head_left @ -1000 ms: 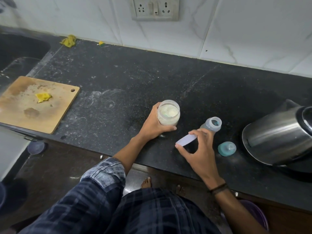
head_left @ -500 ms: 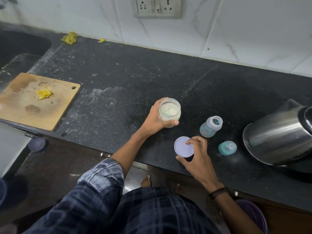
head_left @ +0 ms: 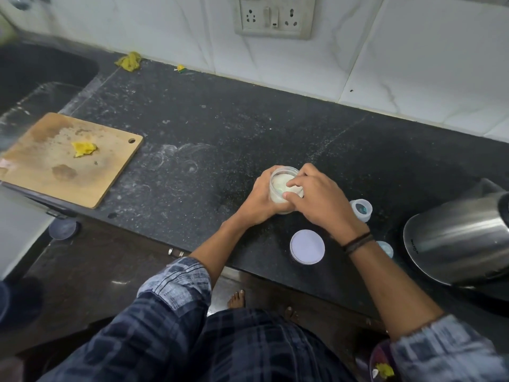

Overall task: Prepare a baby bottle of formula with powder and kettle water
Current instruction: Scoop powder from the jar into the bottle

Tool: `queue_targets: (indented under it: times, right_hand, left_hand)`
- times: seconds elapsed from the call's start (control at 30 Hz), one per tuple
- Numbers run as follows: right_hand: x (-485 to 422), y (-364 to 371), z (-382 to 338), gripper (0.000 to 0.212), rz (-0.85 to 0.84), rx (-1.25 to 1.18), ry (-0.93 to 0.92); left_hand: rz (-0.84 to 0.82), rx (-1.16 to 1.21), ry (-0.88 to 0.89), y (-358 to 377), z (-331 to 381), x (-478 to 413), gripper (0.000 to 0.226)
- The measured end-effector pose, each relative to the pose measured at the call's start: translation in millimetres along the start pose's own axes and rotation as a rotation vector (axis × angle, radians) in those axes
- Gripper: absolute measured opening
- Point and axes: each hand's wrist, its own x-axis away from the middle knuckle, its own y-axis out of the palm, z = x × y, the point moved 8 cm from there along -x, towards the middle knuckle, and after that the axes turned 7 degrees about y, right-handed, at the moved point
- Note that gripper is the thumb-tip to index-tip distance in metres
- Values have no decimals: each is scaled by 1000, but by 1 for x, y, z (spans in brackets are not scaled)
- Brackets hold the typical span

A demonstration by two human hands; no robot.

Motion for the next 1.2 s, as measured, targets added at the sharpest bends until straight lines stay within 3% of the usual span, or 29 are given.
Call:
queue_targets:
  times: [0.47,0.7,1.0,1.1,1.2]
  right_hand:
    - [-25,5,-4,24,-259,71,18]
    - [-28,10,-6,19,-379,-97,42]
    - [-37,7,5,14,-192,-264,132]
    - [-36,-4,2,16,-23,-156,88]
    - [-34,-8,-2,15,12,-41,19]
  left_hand:
    - [4,40,-46,4,-17,-2,88]
    - [-24,69,-52,6,-24,-3,96]
    - [-28,55,-42,7,-30,-4,96]
    - [-22,48,-45,6,-30,-3,95]
    - [-18,47,-42,7,-31,-3,96]
